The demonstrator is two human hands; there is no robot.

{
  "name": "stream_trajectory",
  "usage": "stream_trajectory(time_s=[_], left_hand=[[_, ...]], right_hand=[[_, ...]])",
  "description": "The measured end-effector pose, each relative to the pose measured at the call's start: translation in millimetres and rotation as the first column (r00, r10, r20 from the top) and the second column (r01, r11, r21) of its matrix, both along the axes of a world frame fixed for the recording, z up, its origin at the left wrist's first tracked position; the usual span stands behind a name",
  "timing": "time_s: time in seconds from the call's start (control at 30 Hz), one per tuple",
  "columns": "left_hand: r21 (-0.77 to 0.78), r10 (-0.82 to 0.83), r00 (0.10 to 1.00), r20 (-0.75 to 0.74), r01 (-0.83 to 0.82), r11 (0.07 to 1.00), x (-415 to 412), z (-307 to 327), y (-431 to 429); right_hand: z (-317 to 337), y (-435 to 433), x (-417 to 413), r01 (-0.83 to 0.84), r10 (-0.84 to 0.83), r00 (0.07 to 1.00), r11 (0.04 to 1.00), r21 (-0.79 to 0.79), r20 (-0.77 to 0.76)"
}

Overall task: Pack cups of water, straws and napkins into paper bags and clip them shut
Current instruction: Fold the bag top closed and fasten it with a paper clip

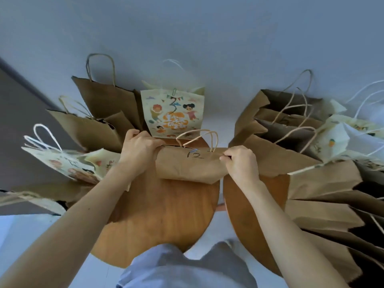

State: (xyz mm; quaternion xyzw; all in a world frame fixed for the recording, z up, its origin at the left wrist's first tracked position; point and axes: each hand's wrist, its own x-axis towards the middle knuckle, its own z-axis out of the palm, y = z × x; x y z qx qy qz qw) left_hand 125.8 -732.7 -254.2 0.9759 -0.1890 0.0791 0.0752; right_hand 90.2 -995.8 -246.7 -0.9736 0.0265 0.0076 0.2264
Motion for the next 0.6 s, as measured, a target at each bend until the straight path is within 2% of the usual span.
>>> stream_trajectory(time_s=[0.23, 0.37, 0.6], left_hand=[[0.050, -0.001, 0.999, -0.052, 0.004, 0.999, 50, -1, 44], [0.004, 0.068, 0.991, -0.116, -0.068, 0.998, 67, -10, 52], [-0.075, 0.101, 0.989, -0.106, -0.109, 0.991, 86, -30, 55]], right_hand=[[-9, 48, 58, 0.013, -0.014, 0.999, 0.999, -0.039, -0.032], [-18, 60, 85, -0.001, 0.000, 0.999, 1.000, -0.023, -0.047], [-32, 65, 104, 0.028, -0.031, 0.998, 0.998, 0.048, 0.059]])
